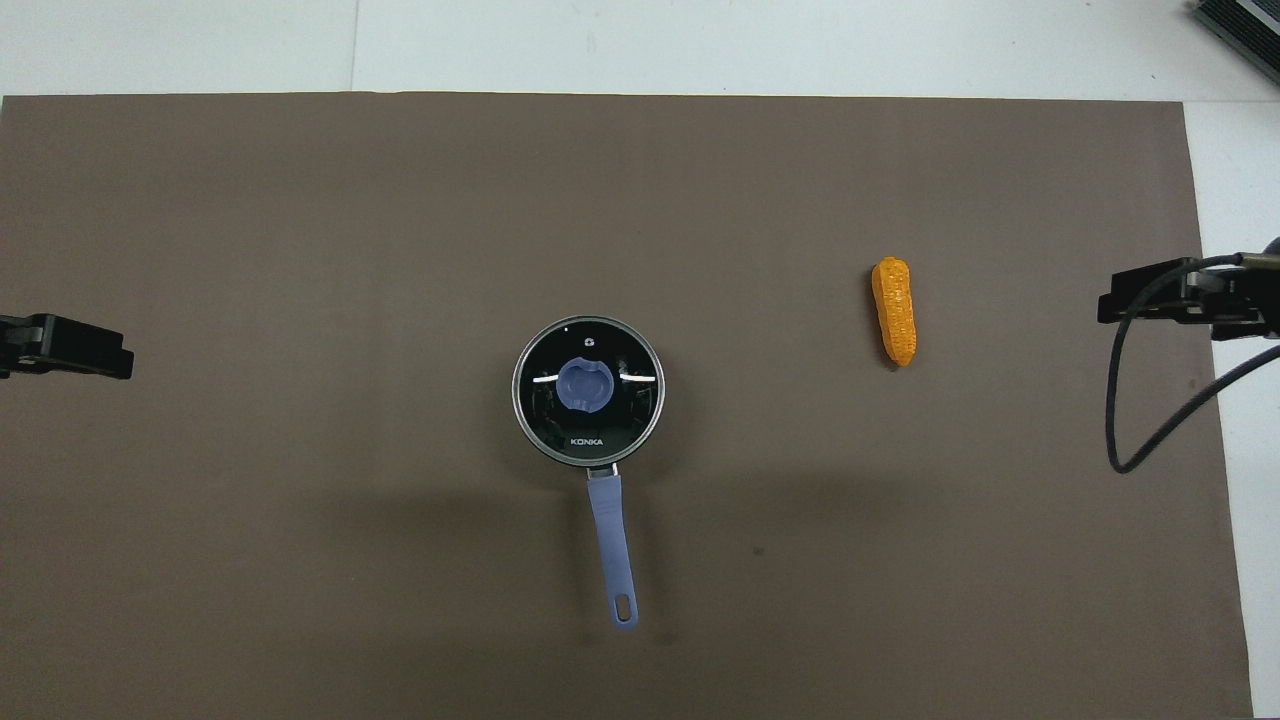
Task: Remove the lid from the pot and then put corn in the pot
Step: 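Move the left gripper toward the glass lid on the black pot, then grasp the glass lid's blue knob with the left gripper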
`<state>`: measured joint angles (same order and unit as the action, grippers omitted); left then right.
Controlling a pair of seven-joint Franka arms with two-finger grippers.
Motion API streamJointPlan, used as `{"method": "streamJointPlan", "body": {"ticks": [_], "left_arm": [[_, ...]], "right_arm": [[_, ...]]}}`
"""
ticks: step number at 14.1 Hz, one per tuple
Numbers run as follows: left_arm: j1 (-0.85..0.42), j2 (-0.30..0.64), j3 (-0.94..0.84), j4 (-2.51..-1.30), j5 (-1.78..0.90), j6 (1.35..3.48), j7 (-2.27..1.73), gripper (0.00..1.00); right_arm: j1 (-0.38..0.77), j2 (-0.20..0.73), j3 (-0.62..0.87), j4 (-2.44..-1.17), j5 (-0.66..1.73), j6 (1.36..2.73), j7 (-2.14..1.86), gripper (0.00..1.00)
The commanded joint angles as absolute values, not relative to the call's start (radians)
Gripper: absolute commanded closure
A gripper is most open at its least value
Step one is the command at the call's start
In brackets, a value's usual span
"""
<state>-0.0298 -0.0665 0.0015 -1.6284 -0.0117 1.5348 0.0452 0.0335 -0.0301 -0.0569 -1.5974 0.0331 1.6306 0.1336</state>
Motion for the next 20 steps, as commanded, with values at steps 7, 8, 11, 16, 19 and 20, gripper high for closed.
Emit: {"method": "streamJointPlan", "body": {"ticks": [7, 8, 11, 16, 19, 20], "left_arm": [[-0.02, -0.083, -0.006, -1.646, -0.018, 1.529, 0.048, 0.0], [-0.023, -0.083, -0.006, -1.646, -0.018, 1.529, 0.048, 0.0], [-0.047, -0.08, -0.014, -1.663, -0.018, 1.54, 0.048, 0.0], [-0.221, -0.069, -0.015, -1.735, -0.021, 1.598, 0.032, 0.0], [-0.316, -0.066, -0.015, -1.824, -0.026, 1.735, -0.033, 0.0], [-0.348, -0.052, -0.015, -1.833, -0.029, 1.773, -0.052, 0.0]], "right_arm": [[0.026, -0.025, -0.054, -1.582, 0.054, 1.612, 0.149, 0.0], [0.026, -0.025, -0.054, -1.582, 0.054, 1.612, 0.149, 0.0], [0.026, -0.025, -0.054, -1.583, 0.054, 1.611, 0.149, 0.0], [0.023, -0.025, -0.054, -1.583, 0.054, 1.611, 0.147, 0.0], [0.02, -0.026, -0.054, -1.583, 0.054, 1.611, 0.147, 0.0], [0.02, -0.026, -0.054, -1.583, 0.054, 1.611, 0.146, 0.0]]}}
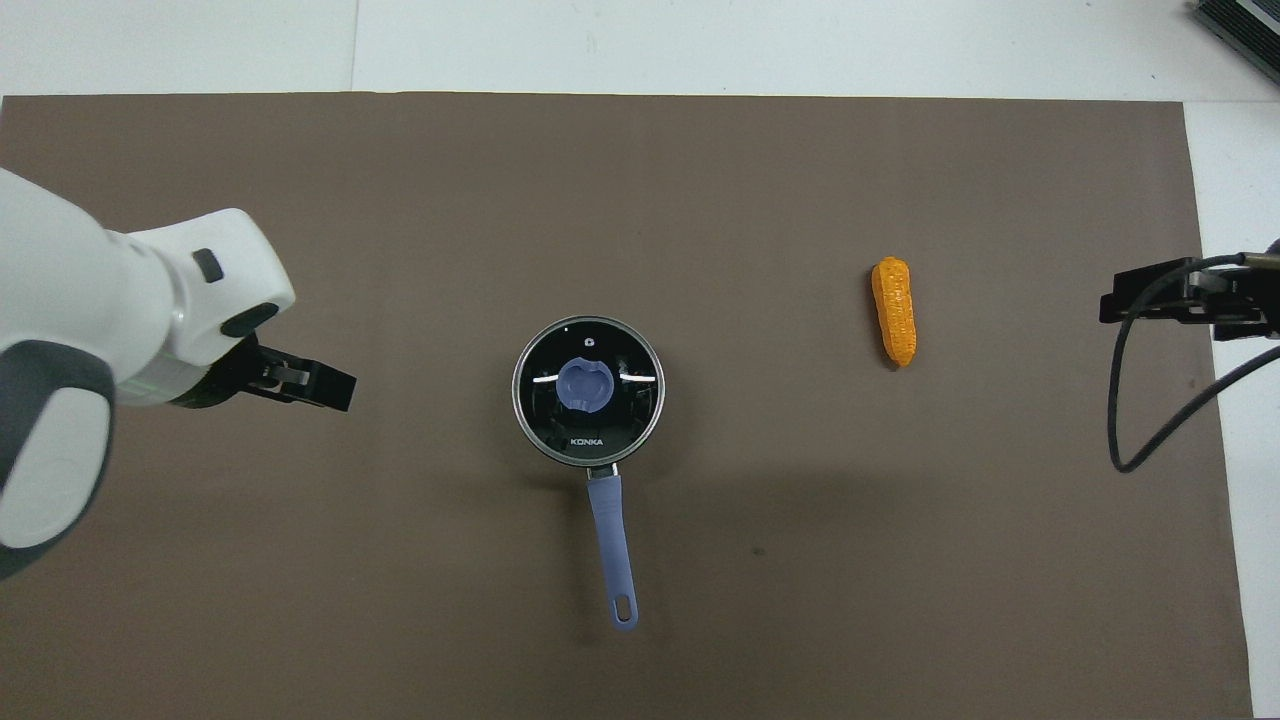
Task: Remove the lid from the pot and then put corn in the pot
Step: 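Grasp the glass lid's blue knob with the left gripper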
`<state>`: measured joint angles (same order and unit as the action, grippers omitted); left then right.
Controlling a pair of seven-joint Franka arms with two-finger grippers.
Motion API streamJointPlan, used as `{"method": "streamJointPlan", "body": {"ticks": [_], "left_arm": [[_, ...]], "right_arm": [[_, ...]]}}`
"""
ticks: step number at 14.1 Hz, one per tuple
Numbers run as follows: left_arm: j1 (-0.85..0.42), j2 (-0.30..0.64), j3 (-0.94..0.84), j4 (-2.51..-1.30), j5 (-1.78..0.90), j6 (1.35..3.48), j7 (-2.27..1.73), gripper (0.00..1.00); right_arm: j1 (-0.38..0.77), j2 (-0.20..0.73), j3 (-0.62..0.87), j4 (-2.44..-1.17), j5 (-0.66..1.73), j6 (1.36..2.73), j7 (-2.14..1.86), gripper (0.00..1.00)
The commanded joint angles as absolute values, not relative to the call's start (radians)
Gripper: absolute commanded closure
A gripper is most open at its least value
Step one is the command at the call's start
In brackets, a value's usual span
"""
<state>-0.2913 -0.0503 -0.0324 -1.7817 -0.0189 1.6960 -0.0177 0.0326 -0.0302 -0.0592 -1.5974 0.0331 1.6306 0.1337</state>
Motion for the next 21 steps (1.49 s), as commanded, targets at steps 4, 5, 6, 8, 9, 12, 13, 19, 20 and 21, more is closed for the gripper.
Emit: {"method": "streamJointPlan", "body": {"ticks": [4, 5, 6, 8, 9, 12, 13, 19, 20, 21], "left_arm": [[-0.474, 0.04, -0.015, -1.833, -0.054, 1.873, -0.285, 0.0], [-0.506, 0.069, -0.015, -1.833, -0.054, 1.903, -0.316, 0.0], [-0.537, 0.104, -0.015, -1.833, -0.054, 1.939, -0.342, 0.0], [-0.593, 0.168, -0.015, -1.833, -0.054, 2.046, -0.44, 0.0], [-0.613, 0.19, -0.014, -1.826, -0.054, 2.081, -0.46, 0.0], [-0.621, 0.225, -0.015, -1.813, -0.051, 2.106, -0.483, 0.0], [-0.632, 0.225, -0.015, -1.818, -0.051, 2.106, -0.486, 0.0], [-0.703, 0.229, -0.012, -1.818, 0.026, 2.103, -0.557, 0.0], [-0.69, 0.239, -0.014, -1.818, 0.037, 2.105, -0.554, 0.0], [-0.686, 0.247, -0.014, -1.818, 0.061, 2.106, -0.551, 0.0]], "right_arm": [[0.02, -0.028, -0.054, -1.585, 0.054, 1.606, 0.146, 0.0], [0.02, -0.028, -0.054, -1.585, 0.054, 1.608, 0.143, 0.0], [0.018, -0.029, -0.055, -1.588, 0.054, 1.606, 0.143, 0.0], [0.017, -0.029, -0.055, -1.589, 0.052, 1.606, 0.144, 0.0], [0.015, -0.029, -0.057, -1.589, 0.048, 1.608, 0.144, 0.0], [0.015, -0.029, -0.058, -1.589, 0.041, 1.609, 0.147, 0.0], [0.015, -0.029, -0.058, -1.589, 0.041, 1.612, 0.15, 0.0], [0.02, -0.029, -0.057, -1.608, 0.04, 1.672, 0.155, 0.0], [0.02, -0.025, -0.057, -1.609, 0.04, 1.68, 0.156, 0.0], [0.021, -0.018, -0.057, -1.611, 0.04, 1.698, 0.156, 0.0]]}}
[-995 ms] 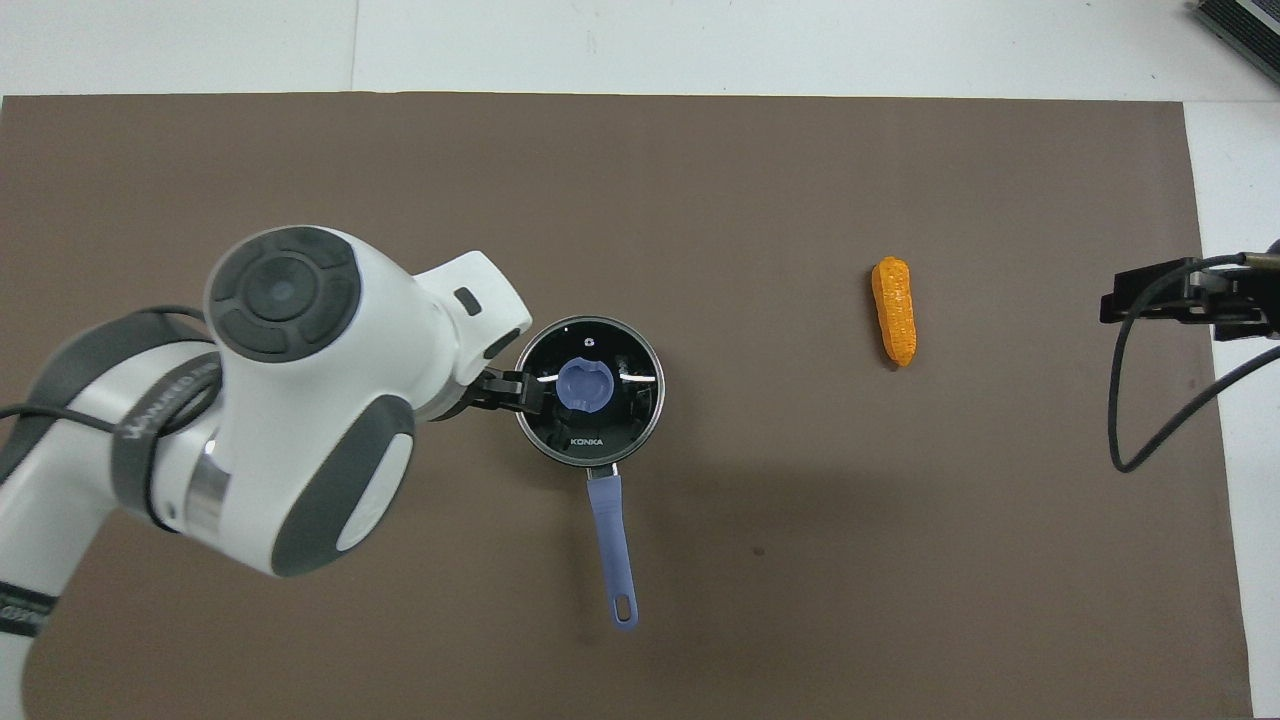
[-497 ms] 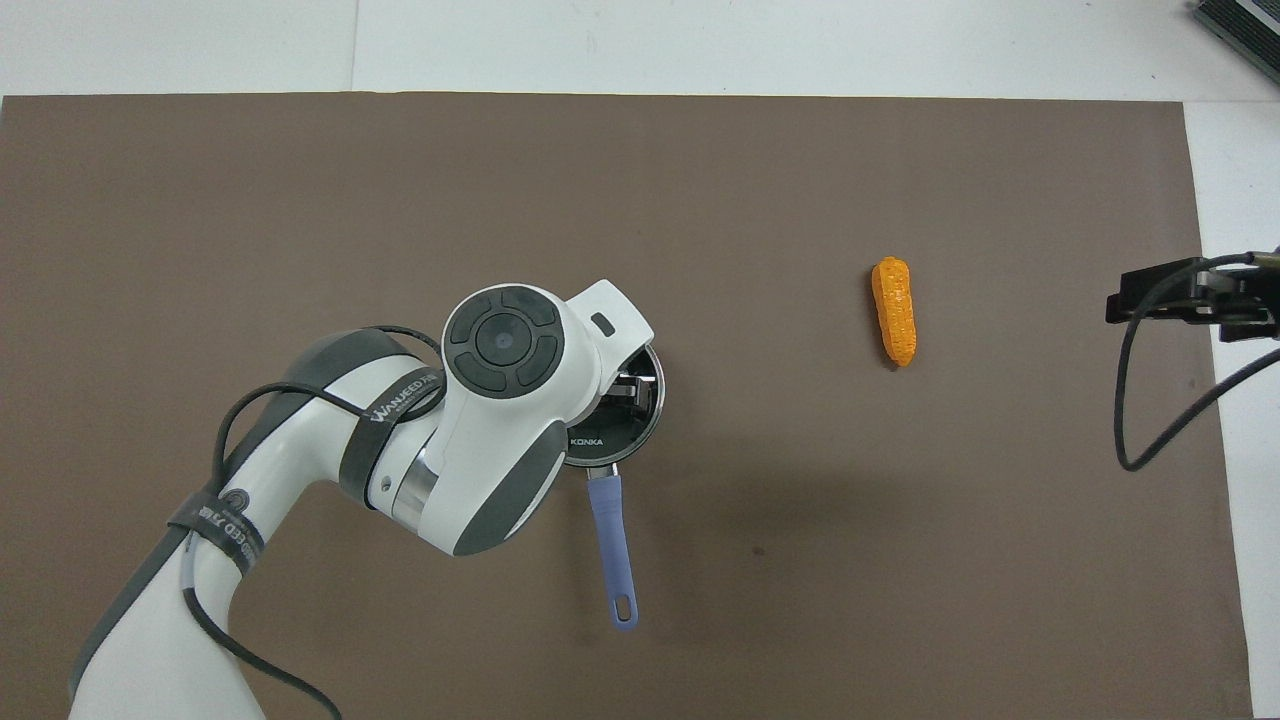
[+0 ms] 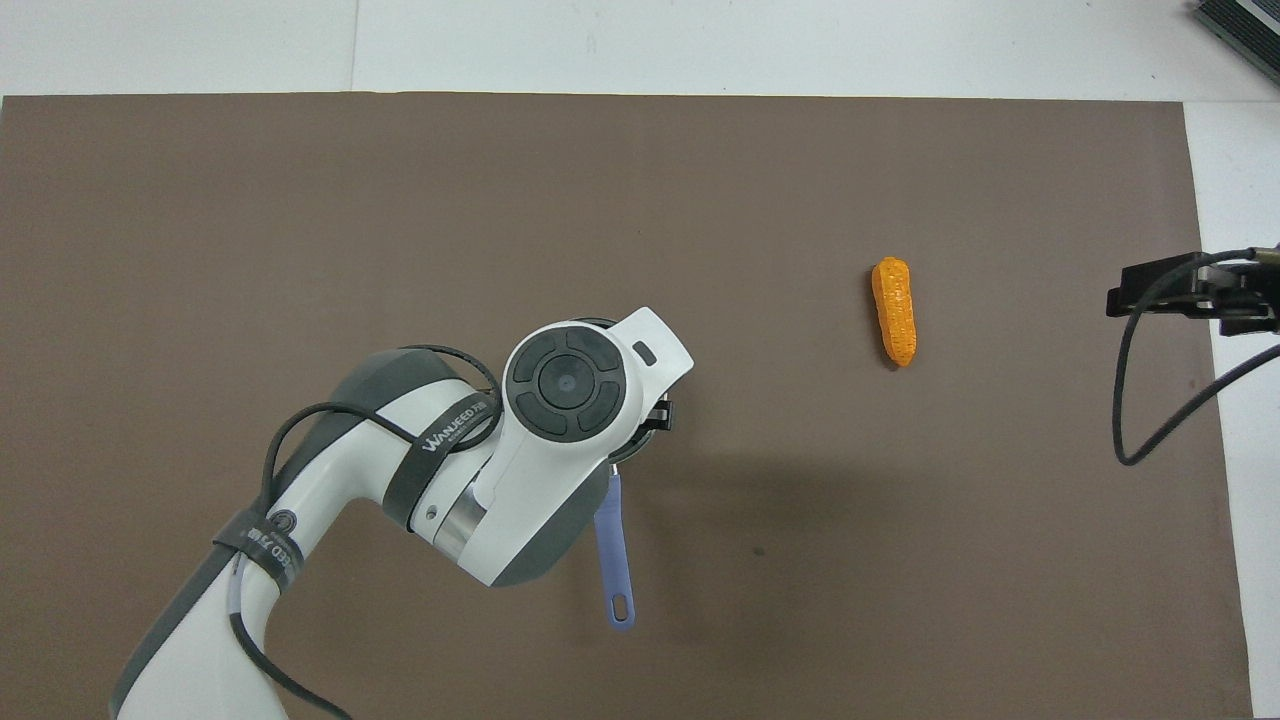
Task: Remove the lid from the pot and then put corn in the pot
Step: 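Grasp the glass lid's blue knob with the left gripper, then lift the lid with the left gripper while the right gripper grasps the corn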
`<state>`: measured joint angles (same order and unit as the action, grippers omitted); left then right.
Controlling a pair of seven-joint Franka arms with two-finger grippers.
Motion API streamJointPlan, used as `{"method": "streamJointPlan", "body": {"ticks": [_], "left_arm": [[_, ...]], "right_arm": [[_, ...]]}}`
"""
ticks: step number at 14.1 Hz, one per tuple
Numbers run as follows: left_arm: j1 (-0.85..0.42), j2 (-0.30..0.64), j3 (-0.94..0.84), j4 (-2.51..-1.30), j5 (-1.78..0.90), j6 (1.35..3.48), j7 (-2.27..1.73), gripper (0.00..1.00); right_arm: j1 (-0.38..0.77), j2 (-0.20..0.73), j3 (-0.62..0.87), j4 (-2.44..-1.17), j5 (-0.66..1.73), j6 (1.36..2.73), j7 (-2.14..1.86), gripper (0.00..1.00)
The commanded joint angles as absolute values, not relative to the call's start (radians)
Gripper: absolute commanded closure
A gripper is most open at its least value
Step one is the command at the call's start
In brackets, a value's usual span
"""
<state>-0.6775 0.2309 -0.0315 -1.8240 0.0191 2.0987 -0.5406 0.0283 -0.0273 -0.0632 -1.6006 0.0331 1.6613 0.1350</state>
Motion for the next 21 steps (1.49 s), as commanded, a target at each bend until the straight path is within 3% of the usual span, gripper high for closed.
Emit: {"method": "streamJointPlan", "body": {"ticks": [1, 4, 6, 8, 10, 11, 12, 13, 16, 21], "left_arm": [[-0.674, 0.248, -0.015, -1.818, 0.061, 2.109, -0.549, 0.0], [-0.658, 0.252, -0.015, -1.818, 0.06, 2.111, -0.546, 0.01], [-0.658, 0.255, -0.015, -1.813, 0.058, 2.111, -0.546, 0.14], [-0.658, 0.255, -0.015, -1.812, 0.058, 2.12, -0.548, 0.15], [-0.66, 0.256, -0.015, -1.812, 0.057, 2.126, -0.552, 0.24], [-0.661, 0.256, -0.017, -1.813, 0.055, 2.134, -0.557, 0.36], [-0.67, 0.256, -0.015, -1.812, 0.055, 2.152, -0.56, 0.71], [-0.676, 0.255, -0.015, -1.798, 0.055, 2.143, -0.566, 1.0], [-0.684, 0.227, -0.015, -1.784, 0.057, 2.102, -0.598, 1.0], [-0.62, 0.105, -0.006, -1.773, 0.055, 1.958, -0.494, 1.0]], "right_arm": [[0.026, -0.009, -0.057, -1.623, 0.04, 1.733, 0.156, 0.0], [0.034, 0.043, -0.055, -1.628, 0.04, 1.818, 0.158, 0.0], [0.037, 0.092, -0.054, -1.629, 0.038, 1.876, 0.158, 0.0], [0.037, 0.139, -0.048, -1.632, 0.038, 1.925, 0.156, 0.0], [0.038, 0.185, -0.043, -1.64, 0.038, 1.971, 0.156, 0.0], [0.058, 0.207, -0.043, -1.644, 0.038, 2.005, 0.156, 0.0], [0.07, 0.23, -0.043, -1.644, 0.038, 2.029, 0.156, 0.0], [0.074, 0.251, -0.043, -1.644, 0.038, 2.049, 0.156, 0.0], [0.097, 0.305, -0.043, -1.67, 0.038, 2.137, 0.156, 0.0], [0.123, 0.34, -0.043, -1.755, 0.038, 2.246, 0.149, 0.0]]}}
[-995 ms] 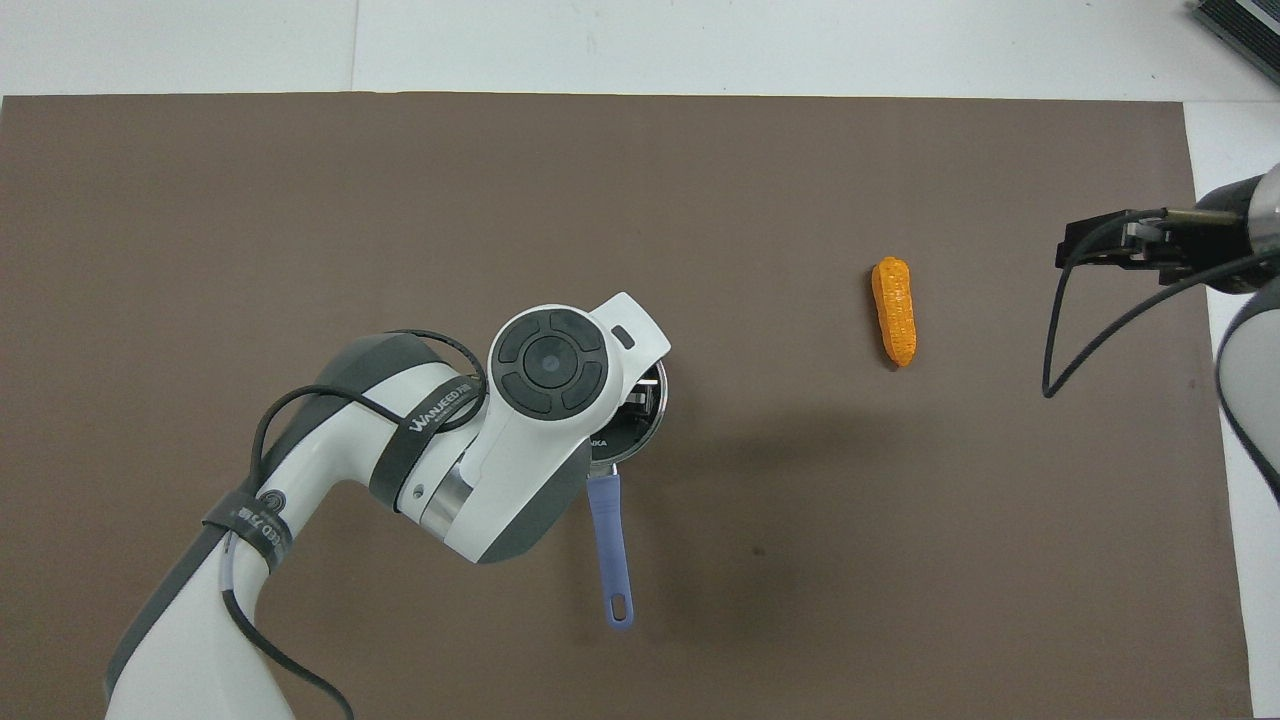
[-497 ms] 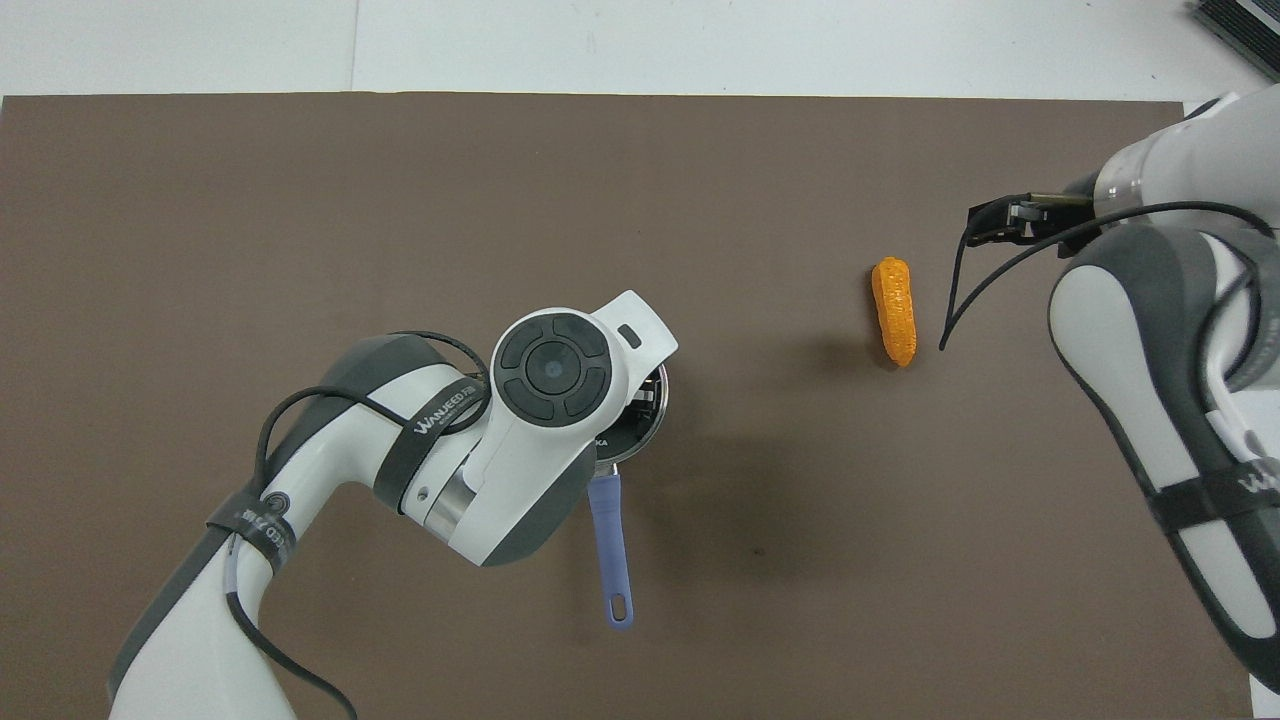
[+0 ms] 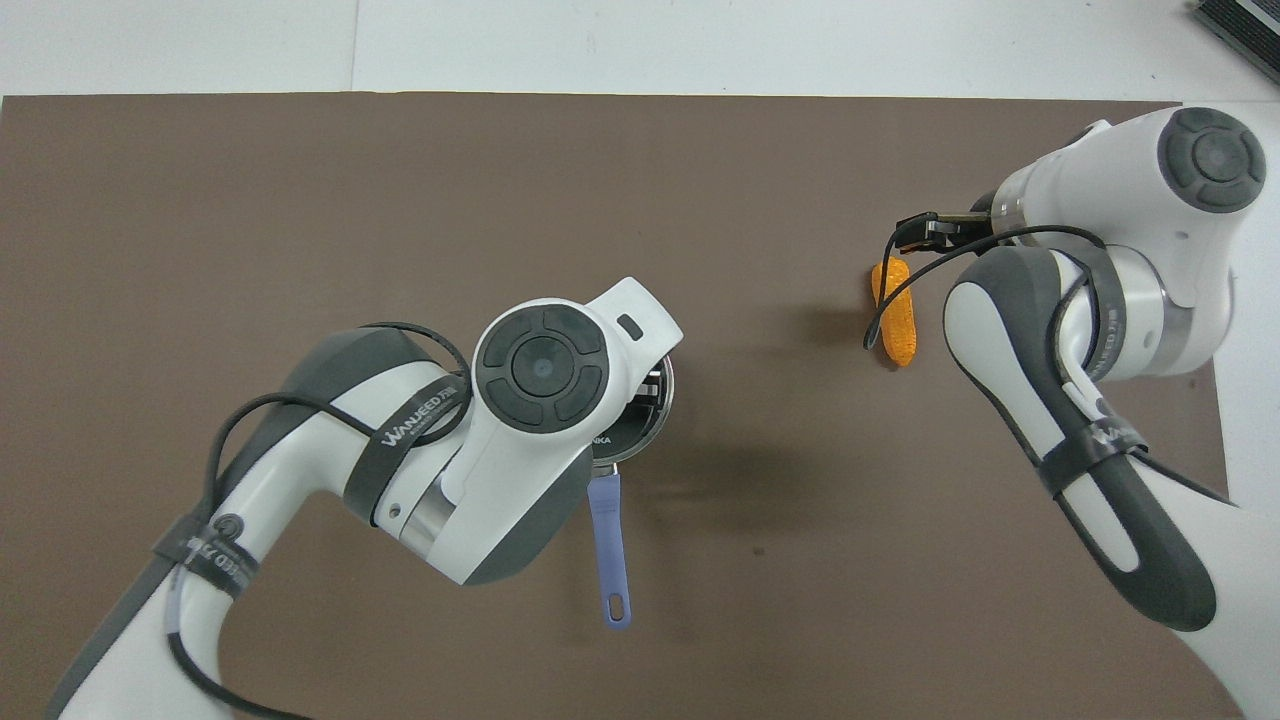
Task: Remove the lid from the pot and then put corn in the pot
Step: 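Lift the lid with the left gripper while the right gripper grasps the corn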
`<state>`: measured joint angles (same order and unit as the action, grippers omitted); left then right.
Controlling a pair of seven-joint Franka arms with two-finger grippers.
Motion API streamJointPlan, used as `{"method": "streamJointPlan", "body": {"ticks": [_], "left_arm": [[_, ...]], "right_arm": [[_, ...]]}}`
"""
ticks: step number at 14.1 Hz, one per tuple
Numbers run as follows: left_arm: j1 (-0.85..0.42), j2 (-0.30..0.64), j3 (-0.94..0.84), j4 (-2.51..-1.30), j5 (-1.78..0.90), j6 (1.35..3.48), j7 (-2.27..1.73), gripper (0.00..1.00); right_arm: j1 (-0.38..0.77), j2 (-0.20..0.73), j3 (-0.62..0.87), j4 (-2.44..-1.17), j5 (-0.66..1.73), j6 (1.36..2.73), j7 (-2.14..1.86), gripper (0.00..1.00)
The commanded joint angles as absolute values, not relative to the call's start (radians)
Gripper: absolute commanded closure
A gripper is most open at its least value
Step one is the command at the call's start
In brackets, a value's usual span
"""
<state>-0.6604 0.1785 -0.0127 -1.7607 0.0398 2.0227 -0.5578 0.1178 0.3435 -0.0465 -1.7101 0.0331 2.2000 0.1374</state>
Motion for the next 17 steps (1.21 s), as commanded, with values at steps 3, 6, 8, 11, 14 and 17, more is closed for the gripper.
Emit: {"method": "streamJointPlan", "body": {"ticks": [3, 6, 8, 11, 14, 17], "left_arm": [[-0.527, 0.06, -0.008, -1.784, 0.055, 1.895, -0.347, 1.0], [-0.387, 0.037, -0.008, -1.792, 0.051, 1.855, -0.113, 1.0], [-0.292, 0.035, -0.008, -1.807, 0.019, 1.859, 0.025, 1.0], [-0.165, 0.037, -0.008, -1.816, -0.006, 1.868, 0.235, 1.0], [-0.052, 0.038, -0.006, -1.819, -0.037, 1.87, 0.421, 1.0], [0.026, 0.017, -0.005, -1.871, -0.037, 1.897, 0.541, 1.0]], "right_arm": [[0.123, 0.363, -0.041, -1.821, 0.038, 2.334, 0.129, 0.0], [0.123, 0.4, -0.041, -1.842, 0.038, 2.413, 0.063, 0.0], [0.123, 0.408, -0.041, -1.867, 0.038, 2.424, 0.045, 0.0], [0.14, 0.413, -0.041, -1.901, 0.04, 2.48, -0.015, 0.02], [0.138, 0.413, -0.041, -1.901, 0.04, 2.48, -0.078, 0.75], [0.14, 0.411, -0.041, -1.901, 0.04, 2.47, -0.077, 1.0]]}}
